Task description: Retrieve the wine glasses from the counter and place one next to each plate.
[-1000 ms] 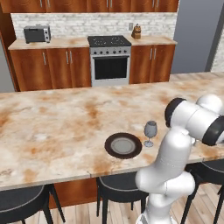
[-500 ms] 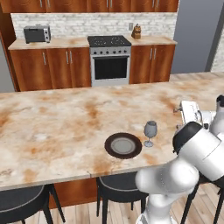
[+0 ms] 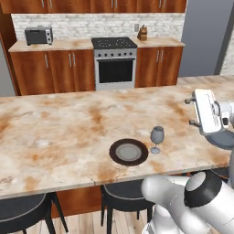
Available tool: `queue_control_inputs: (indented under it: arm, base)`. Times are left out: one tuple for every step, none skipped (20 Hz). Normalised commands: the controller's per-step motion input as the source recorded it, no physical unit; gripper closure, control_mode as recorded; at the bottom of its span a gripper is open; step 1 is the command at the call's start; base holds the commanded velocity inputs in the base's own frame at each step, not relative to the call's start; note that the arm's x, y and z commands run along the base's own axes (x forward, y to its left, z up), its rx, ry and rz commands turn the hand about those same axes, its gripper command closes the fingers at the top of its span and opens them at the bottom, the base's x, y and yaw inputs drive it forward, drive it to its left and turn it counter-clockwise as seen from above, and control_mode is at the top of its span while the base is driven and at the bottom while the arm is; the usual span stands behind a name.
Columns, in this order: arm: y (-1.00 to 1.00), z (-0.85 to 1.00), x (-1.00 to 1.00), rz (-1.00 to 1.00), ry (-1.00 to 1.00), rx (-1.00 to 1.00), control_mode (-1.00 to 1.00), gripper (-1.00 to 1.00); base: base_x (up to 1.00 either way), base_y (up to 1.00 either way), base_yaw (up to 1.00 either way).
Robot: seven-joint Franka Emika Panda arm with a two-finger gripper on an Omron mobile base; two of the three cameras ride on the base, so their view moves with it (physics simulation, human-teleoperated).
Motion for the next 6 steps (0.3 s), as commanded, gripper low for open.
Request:
queue_control_inputs:
  arm:
    - [0.42, 0.45, -1.00, 0.03, -0.31, 0.00, -1.00, -1.00]
    - [0.34, 0.46, -1.00, 0.02, -0.37, 0.00, -1.00, -1.00]
    - [0.29, 0.47, -1.00, 0.02, -0.42, 0.00, -1.00, -1.00]
    - [0.30, 0.46, -1.00, 0.02, -0.43, 0.00, -1.00, -1.00]
    - [0.30, 0.42, -1.00, 0.01, -0.51, 0.00, -1.00, -1.00]
    - [0.30, 0.32, -1.00, 0.00, -0.53, 0.00, -1.00, -1.00]
  base:
    - [0.00, 0.00, 0.00]
    - [0.00, 0.00, 0.00]
    - [0.00, 0.00, 0.00]
    - [0.00, 0.00, 0.00]
    - [0.00, 0.00, 0.00]
    - [0.00, 0.00, 0.00]
